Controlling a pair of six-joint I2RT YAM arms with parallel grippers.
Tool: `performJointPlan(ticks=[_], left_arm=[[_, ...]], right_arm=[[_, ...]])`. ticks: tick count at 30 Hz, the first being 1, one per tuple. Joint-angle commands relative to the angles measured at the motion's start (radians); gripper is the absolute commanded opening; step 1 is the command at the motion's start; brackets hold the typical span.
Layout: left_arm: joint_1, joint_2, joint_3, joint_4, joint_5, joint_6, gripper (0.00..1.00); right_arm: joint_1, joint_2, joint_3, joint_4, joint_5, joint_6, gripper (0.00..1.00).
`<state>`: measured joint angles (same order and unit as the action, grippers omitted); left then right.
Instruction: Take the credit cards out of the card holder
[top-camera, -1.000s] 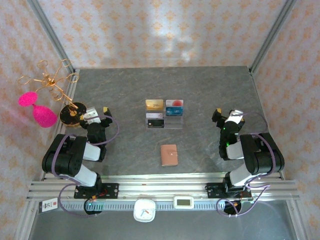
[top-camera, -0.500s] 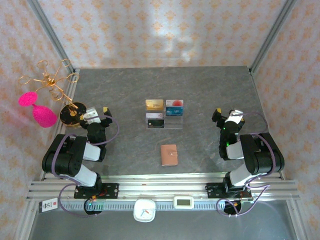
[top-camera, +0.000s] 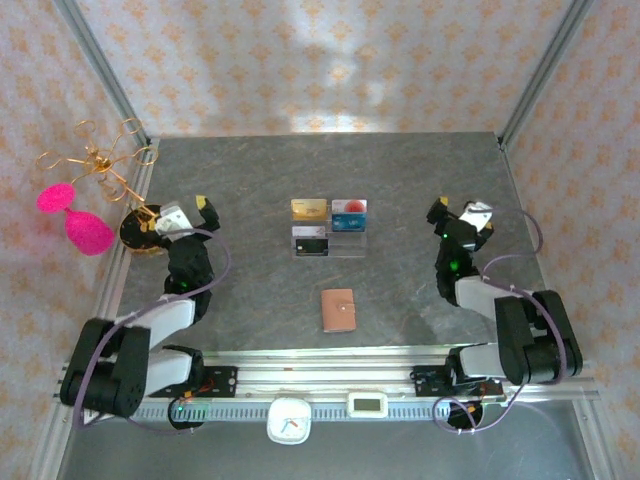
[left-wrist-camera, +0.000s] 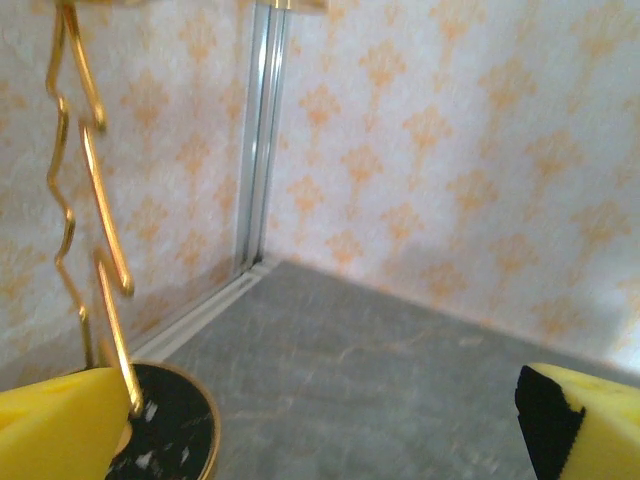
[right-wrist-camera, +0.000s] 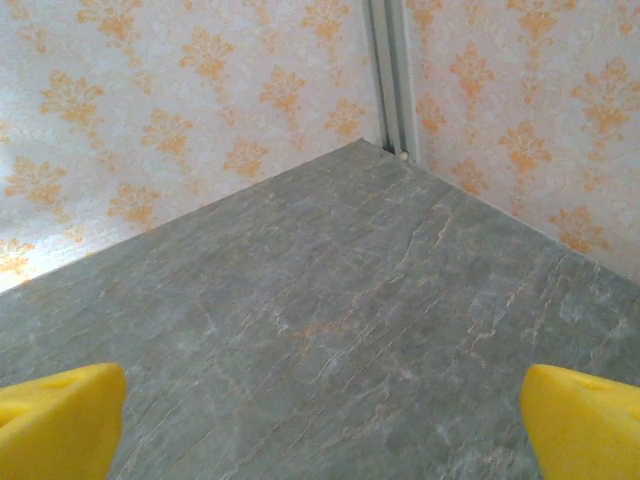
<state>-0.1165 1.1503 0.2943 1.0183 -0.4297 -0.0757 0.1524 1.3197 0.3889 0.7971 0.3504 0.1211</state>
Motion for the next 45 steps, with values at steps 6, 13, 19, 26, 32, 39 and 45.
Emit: performJointPlan(ticks=[6, 13, 19, 26, 32, 39, 45], left_arm=[[-0.006, -0.25, 0.073, -0.262, 0.156, -0.259, 0.99], [0.033, -0.386, 0.168, -0.693, 0.162, -0.738, 0.99], [0.067, -0.504, 0.12, -0.686, 0.414, -0.763, 0.99], [0.038, -0.631, -0.013, -0.595, 0.553, -0.833, 0.99], [-0.105, -0.592, -0.009, -0.762, 0.672, -0.755, 0.98], [-0.228, -0.642, -0.139, -0.737, 0.67, -0.775, 0.9], [-0.303, -0.586, -0.149, -0.747, 0.658, -0.741, 0.87]], right_arm=[[0.008, -0.073, 0.122, -0.376, -0.106, 0.453, 1.0], [0.113, -0.082, 0.144, -0.492, -0.51, 0.373, 0.89], [0.304, -0.102, 0.124, -0.612, -0.67, 0.354, 0.76], [0.461, -0.113, 0.052, -0.679, -0.744, 0.418, 0.68], [0.539, -0.121, 0.024, -0.721, -0.73, 0.44, 0.63], [0.614, -0.048, 0.033, -0.688, -0.713, 0.448, 0.56], [0.679, 0.045, 0.071, -0.696, -0.67, 0.442, 0.55]])
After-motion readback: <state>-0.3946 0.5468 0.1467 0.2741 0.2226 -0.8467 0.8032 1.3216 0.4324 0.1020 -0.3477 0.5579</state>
